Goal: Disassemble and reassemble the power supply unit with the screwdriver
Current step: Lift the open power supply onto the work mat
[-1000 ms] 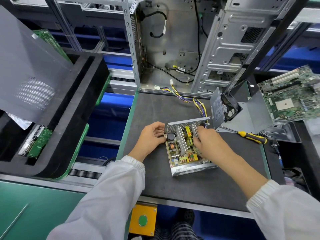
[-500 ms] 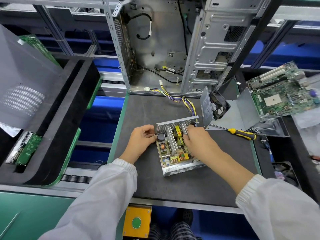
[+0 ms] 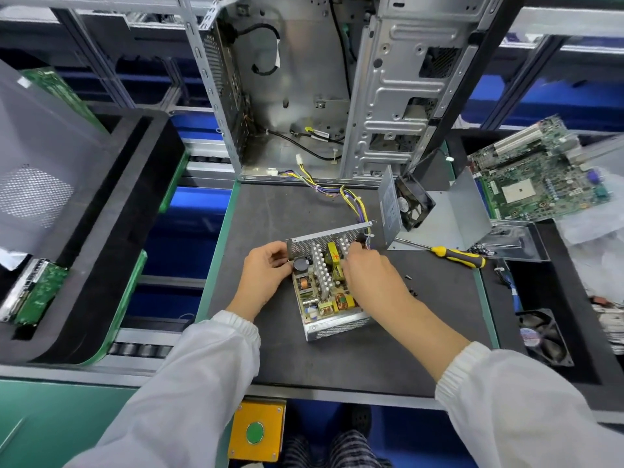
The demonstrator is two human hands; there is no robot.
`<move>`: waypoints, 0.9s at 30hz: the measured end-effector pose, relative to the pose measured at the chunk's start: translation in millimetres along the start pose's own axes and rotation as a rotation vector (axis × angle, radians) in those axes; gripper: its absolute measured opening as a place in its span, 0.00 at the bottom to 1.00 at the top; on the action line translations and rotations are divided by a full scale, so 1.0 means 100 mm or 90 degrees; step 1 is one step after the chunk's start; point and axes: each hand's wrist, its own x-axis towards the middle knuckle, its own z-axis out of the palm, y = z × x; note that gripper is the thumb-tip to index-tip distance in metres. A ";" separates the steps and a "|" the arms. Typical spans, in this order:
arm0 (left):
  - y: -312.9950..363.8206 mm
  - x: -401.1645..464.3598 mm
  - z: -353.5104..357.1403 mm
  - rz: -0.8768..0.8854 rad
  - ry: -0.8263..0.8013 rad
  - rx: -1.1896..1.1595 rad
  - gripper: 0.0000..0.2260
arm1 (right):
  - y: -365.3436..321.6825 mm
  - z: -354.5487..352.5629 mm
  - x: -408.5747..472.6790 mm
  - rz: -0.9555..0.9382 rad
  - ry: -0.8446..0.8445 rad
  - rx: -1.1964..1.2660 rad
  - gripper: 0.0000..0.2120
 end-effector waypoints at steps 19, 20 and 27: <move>0.65 -0.05 0.05 0.189 0.189 -0.019 0.20 | 1.39 0.01 -0.23 0.065 -0.141 0.183 0.04; 0.72 -0.06 0.09 0.184 0.162 -0.026 0.21 | 1.37 0.02 -0.24 0.056 -0.135 0.146 0.04; 1.04 -0.10 0.35 0.131 -0.084 -0.046 0.13 | 1.23 -0.40 -0.26 0.013 -0.035 0.237 0.02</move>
